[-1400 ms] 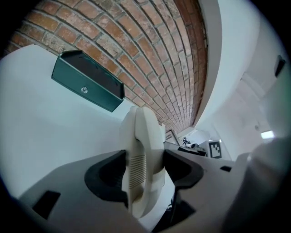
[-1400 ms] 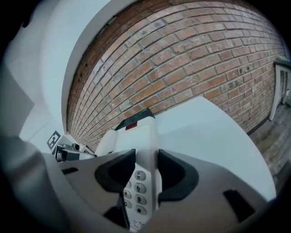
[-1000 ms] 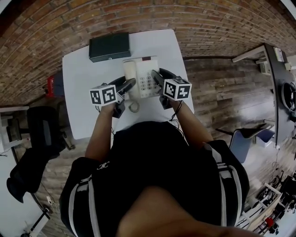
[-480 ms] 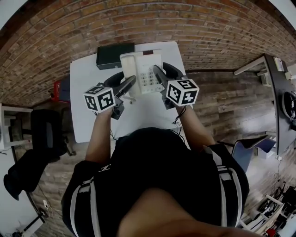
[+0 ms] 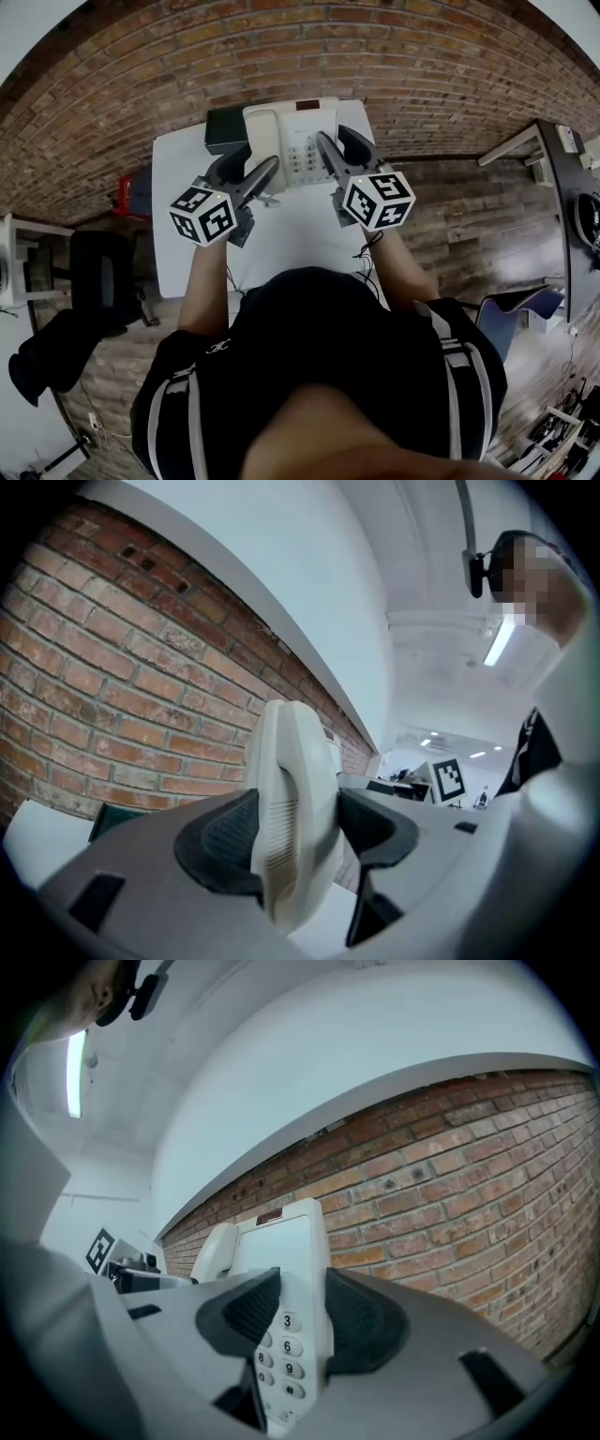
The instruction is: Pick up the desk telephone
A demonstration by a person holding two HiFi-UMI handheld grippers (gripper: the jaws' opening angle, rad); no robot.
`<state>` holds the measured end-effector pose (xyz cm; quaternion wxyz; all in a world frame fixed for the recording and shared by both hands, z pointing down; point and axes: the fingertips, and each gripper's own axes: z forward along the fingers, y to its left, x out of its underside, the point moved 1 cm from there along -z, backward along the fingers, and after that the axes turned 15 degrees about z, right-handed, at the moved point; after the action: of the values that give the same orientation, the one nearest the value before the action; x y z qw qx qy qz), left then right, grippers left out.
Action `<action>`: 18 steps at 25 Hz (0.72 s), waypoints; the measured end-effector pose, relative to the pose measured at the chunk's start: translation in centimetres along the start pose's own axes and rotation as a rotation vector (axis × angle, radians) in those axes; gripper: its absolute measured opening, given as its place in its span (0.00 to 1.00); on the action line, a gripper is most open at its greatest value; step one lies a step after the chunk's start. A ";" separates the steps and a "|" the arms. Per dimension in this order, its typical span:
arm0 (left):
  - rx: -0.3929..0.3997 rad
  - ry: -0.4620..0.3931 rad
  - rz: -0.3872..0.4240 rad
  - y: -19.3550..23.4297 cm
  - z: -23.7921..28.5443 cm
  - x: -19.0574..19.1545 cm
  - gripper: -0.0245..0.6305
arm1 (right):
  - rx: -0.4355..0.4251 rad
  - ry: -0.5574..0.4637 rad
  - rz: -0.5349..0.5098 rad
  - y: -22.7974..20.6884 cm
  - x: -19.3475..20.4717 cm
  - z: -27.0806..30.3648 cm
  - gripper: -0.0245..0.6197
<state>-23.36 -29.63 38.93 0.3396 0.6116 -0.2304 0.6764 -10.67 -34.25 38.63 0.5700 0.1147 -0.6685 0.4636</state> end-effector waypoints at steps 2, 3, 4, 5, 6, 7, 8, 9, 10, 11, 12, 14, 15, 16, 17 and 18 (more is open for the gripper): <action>0.001 -0.016 0.030 -0.2 -0.2 -0.7 0.45 | -0.009 -0.028 -0.022 0.5 -0.7 -0.3 0.25; 0.002 -0.022 0.043 -0.3 -0.3 -1.0 0.45 | -0.013 -0.039 -0.031 0.8 -1.0 -0.4 0.25; 0.002 -0.028 0.053 -0.4 -0.4 -1.2 0.45 | -0.015 -0.048 -0.038 0.9 -1.2 -0.5 0.25; 0.002 -0.032 0.057 -0.4 -0.4 -1.3 0.45 | -0.017 -0.054 -0.042 1.0 -1.3 -0.6 0.25; 0.002 -0.035 0.058 -0.5 -0.4 -1.4 0.45 | -0.018 -0.058 -0.042 1.1 -1.4 -0.6 0.25; 0.003 -0.036 0.054 -0.5 -0.5 -1.4 0.45 | -0.018 -0.060 -0.040 1.1 -1.4 -0.7 0.25; 0.003 -0.036 0.049 -0.5 -0.5 -1.4 0.45 | -0.019 -0.061 -0.037 1.1 -1.4 -0.7 0.25; 0.004 -0.035 0.044 -0.6 -0.5 -1.4 0.45 | -0.020 -0.061 -0.036 1.2 -1.4 -0.7 0.25; 0.003 -0.034 0.042 -0.6 -0.6 -1.4 0.45 | -0.020 -0.060 -0.035 1.2 -1.4 -0.7 0.25; 0.002 -0.033 0.043 -0.6 -0.6 -1.5 0.45 | -0.021 -0.059 -0.034 1.2 -1.4 -0.7 0.25; 0.000 -0.033 0.045 -0.6 -0.6 -1.5 0.45 | -0.022 -0.059 -0.033 1.2 -1.4 -0.7 0.25; -0.002 -0.033 0.046 -0.6 -0.6 -1.5 0.45 | -0.022 -0.057 -0.031 1.2 -1.4 -0.7 0.25; -0.002 -0.032 0.046 -0.6 -0.6 -1.5 0.45 | -0.022 -0.055 -0.030 1.2 -1.4 -0.7 0.25; -0.003 -0.030 0.046 -0.6 -0.6 -1.5 0.45 | -0.022 -0.053 -0.029 1.2 -1.4 -0.6 0.25; -0.004 -0.028 0.046 -0.5 -0.6 -1.5 0.45 | -0.022 -0.051 -0.027 1.2 -1.3 -0.6 0.25; -0.004 -0.025 0.046 -0.5 -0.6 -1.4 0.45 | -0.022 -0.049 -0.025 1.1 -1.3 -0.6 0.25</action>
<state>-23.35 -29.13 37.37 0.3223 0.6138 -0.2502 0.6758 -10.64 -33.70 36.93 0.5606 0.1282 -0.6858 0.4461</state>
